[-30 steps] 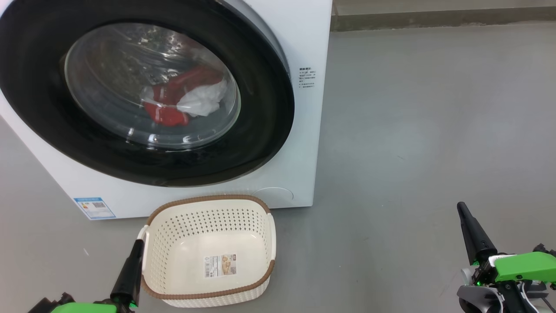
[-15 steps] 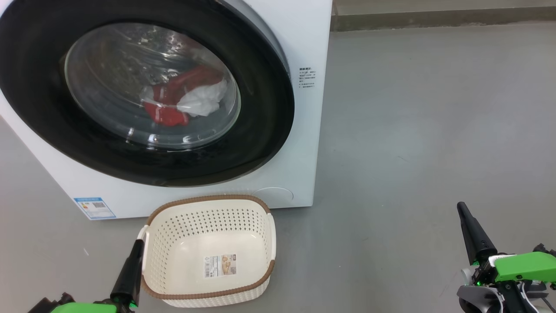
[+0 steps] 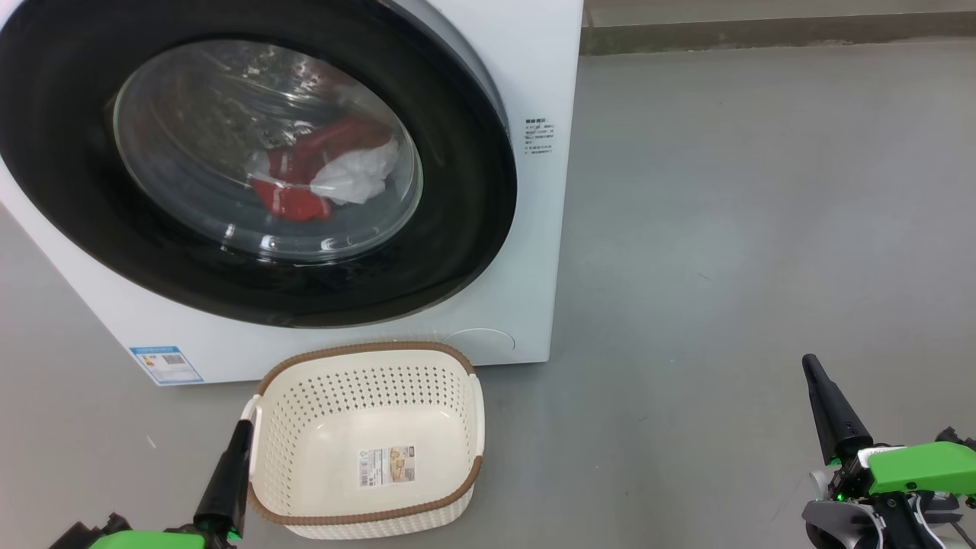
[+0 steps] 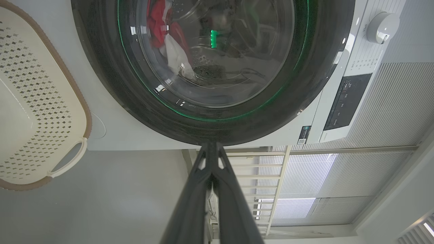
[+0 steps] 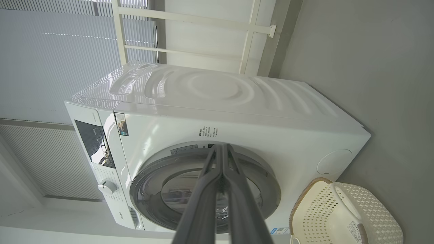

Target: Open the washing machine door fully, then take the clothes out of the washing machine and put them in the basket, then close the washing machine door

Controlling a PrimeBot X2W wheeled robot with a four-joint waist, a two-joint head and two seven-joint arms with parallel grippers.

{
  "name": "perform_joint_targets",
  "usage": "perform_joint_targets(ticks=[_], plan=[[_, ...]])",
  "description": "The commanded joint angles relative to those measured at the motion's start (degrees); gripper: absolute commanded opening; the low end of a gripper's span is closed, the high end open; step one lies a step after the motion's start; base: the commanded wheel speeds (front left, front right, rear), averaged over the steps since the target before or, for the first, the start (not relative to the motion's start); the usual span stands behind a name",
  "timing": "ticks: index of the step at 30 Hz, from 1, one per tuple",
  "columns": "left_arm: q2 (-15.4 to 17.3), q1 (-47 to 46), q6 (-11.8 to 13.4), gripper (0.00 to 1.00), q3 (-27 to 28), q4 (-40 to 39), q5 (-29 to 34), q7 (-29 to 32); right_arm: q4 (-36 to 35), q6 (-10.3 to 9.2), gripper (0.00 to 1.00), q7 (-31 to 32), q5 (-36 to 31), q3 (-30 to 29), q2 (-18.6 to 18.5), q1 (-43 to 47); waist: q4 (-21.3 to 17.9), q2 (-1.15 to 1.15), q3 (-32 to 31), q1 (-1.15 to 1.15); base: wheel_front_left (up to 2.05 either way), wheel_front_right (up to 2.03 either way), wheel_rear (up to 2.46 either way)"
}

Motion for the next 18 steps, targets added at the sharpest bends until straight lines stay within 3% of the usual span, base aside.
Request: perform_joint_targets(ticks=[1,7,8,18], plan=[[1.2,-2.2,-0.4,0.0,1.5,-1.5,-0.4,0.2,-1.7,0.02,0.0,0.3,-0.1,1.1,-0.7,-2.4,0.0,0.0,0.0,0.0,0.0,0.0,0.0],[1.2,-2.2,-0.4,0.0,1.5,-1.5,-0.4,0.2,-1.7,0.02,0.0,0.3,-0.1,1.1,-0.7,-2.4,0.0,0.0,0.0,0.0,0.0,0.0,0.0],[-0.1,0.1,0.0,1.0,0.0,0.2,0.0,0.0,0.2,0.0,1.0,0.0,0.0,0.0,0.0,0.1,0.0,0.0,0.0,0.0,0.0,0.0,0.0],[-0.5,1.2,0.0,1.0,-0.6,0.5,1.1,-1.4,0.9,0.0,1.0,-1.3,-0.9,1.2,0.4,0.9,0.2,0.0,-0.1,0.11,0.0,0.0,0.0]])
